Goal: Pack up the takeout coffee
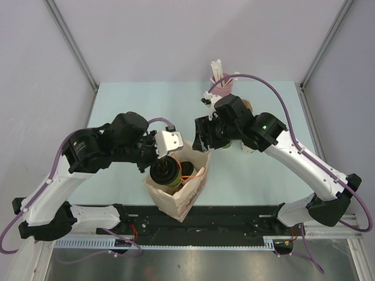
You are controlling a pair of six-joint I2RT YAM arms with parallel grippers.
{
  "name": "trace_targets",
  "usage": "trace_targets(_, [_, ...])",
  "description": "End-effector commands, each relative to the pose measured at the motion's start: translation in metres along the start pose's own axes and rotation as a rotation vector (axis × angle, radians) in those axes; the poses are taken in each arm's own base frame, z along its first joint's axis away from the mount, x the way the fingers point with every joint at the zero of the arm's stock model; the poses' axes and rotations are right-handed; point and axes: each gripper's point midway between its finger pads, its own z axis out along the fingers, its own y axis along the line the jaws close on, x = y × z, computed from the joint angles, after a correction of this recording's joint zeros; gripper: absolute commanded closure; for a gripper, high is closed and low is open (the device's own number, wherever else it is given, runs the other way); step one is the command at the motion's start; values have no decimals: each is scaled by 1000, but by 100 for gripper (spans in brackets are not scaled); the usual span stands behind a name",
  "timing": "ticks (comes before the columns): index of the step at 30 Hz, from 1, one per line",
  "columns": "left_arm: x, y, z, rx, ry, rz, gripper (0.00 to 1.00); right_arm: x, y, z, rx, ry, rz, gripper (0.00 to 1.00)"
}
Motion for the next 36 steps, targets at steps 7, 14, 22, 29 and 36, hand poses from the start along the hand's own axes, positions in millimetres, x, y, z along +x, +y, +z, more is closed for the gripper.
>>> trace_targets(7, [17, -9, 8, 25, 137, 118, 100, -3, -6, 22, -40, 42, -111, 34])
trace_targets(14, [26, -15, 25, 63, 173, 151, 100, -13, -17, 18, -84, 10, -58, 35])
trace_targets(22, [32, -22, 44, 95, 181, 146, 100, -1, -13, 33, -118, 57, -73, 36])
trace_targets(29, [39, -27, 56, 102, 161, 139, 100, 5, -10, 41, -139, 80, -83, 36])
trace_targets(36, [48, -34, 72, 116, 142, 145, 100, 5, -11, 46, -141, 80, -72, 36])
